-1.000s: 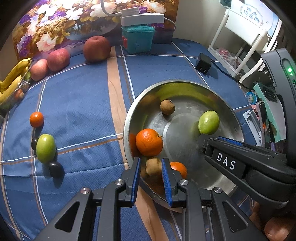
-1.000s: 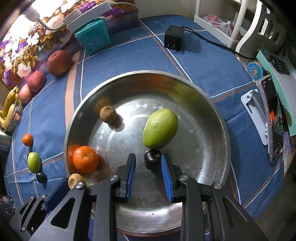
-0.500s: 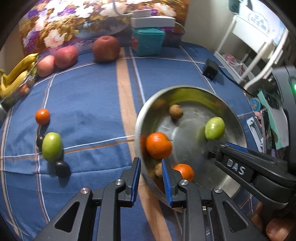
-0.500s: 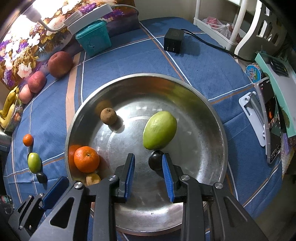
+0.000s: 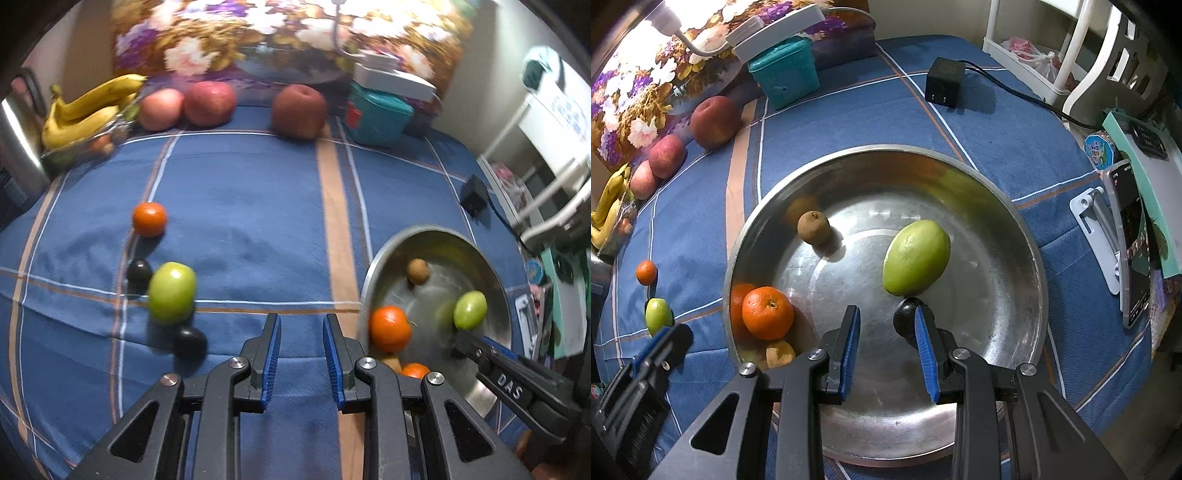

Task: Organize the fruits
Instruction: 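Withdraw both open tools from the bowl back toward the fruit row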

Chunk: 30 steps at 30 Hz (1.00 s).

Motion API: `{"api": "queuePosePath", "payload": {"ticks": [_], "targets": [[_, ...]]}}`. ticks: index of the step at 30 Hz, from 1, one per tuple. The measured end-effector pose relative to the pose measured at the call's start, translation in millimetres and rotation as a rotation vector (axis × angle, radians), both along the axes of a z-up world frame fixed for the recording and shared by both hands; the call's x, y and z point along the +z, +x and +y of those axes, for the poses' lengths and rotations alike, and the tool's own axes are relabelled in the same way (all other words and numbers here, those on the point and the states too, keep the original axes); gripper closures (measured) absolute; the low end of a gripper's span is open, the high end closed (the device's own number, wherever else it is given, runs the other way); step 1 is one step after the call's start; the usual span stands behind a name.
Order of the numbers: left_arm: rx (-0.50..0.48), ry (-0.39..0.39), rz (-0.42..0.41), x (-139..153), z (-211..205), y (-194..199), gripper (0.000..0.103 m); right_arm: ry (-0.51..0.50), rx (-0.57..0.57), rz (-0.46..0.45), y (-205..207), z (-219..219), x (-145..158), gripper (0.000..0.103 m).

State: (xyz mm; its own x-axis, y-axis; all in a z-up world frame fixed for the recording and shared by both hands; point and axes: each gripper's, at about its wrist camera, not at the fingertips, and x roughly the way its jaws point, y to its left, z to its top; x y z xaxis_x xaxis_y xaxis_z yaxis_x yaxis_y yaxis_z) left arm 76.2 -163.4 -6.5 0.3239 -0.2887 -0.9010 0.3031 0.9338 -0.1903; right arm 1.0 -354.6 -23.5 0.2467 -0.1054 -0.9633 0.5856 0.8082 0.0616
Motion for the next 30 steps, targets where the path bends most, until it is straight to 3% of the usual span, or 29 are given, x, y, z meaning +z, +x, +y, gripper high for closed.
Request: {"api": "queuePosePath", "payload": {"ticks": [7, 14, 15, 17, 18, 20, 22, 30], "targets": [[0.073, -0.016, 0.004, 0.7, 21.3, 8.9, 0.077, -0.002, 0.038, -0.014, 3.1, 9.3, 5.9, 0.072], [0.077, -0.013, 0.007, 0.2, 22.8, 10.1, 0.075, -0.008, 0.045, -0.013, 4.2, 11.3, 6.9, 0.072], [0.078, -0.009, 0.009, -0.2, 22.7, 10.3, 0.071, -0.008, 0.045, -0.012, 4.2, 11.5, 6.9, 0.072], [0.082, 0.006, 0.009, -1.0, 21.8, 10.5, 0.046, -0.008, 0.044, -0.012, 4.1, 11.7, 6.9, 0.072], [0.085, 0.011, 0.007, -1.0, 22.0, 10.6, 0.042, -0.009, 0.044, -0.012, 4.4, 11.6, 6.6, 0.072], [0.088, 0.021, 0.0, -0.7, 22.1, 10.5, 0.037, -0.015, 0.045, -0.009, 4.5, 11.4, 5.9, 0.068], [0.093, 0.036, -0.003, -1.4, 22.3, 10.7, 0.031, -0.026, 0.048, -0.005, 4.9, 12.4, 5.5, 0.04], [0.11, 0.09, -0.017, -3.7, 23.5, 11.2, 0.013, -0.052, 0.048, -0.016, 6.4, 10.8, 7.8, 0.031]]}}
